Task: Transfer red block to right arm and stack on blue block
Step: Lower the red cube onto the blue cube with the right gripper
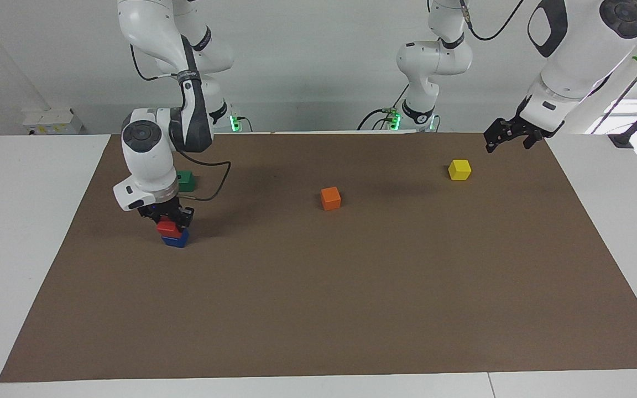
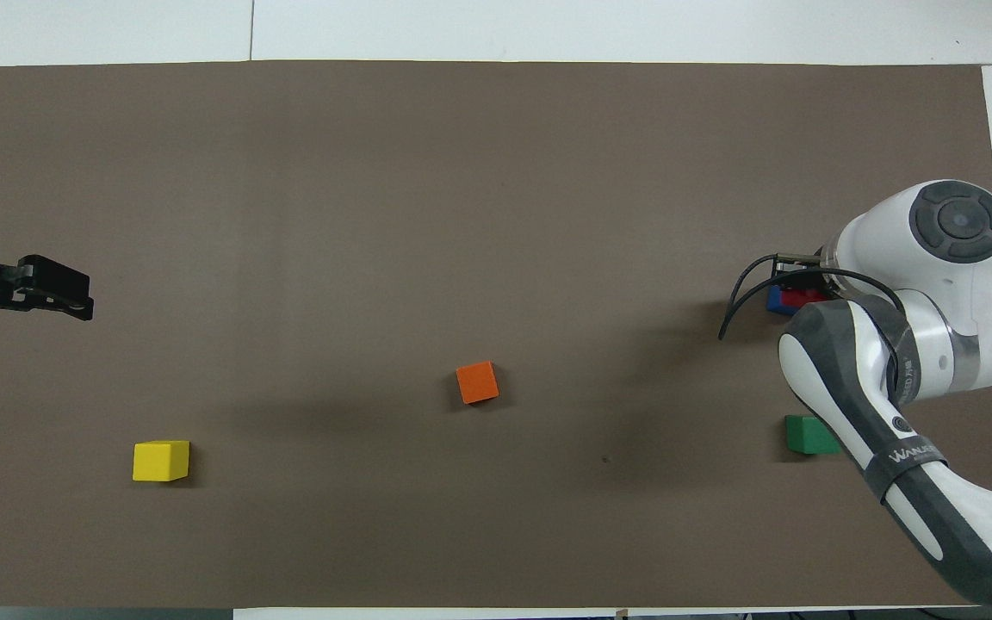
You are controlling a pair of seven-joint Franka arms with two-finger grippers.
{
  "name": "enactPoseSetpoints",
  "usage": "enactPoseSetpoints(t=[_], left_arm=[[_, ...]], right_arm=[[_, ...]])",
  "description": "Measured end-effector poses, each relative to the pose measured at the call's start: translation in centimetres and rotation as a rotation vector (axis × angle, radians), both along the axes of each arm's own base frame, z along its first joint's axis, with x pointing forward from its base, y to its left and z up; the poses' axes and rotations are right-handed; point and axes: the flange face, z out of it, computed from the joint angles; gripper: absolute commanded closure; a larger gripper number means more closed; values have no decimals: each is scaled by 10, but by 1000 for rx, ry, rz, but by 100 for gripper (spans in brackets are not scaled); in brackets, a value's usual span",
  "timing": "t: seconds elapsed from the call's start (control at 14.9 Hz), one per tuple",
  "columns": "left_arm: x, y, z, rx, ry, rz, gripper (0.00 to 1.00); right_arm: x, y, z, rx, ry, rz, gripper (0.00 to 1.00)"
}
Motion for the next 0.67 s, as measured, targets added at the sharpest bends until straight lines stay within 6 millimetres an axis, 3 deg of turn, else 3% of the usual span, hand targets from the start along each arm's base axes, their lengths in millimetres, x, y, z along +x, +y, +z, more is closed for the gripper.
enactPoseSetpoints(t=[0.67], left_arm=[[1, 0, 1, 2, -5, 2, 0]], right_arm=[[-1, -5, -6, 10, -46, -102, 100]])
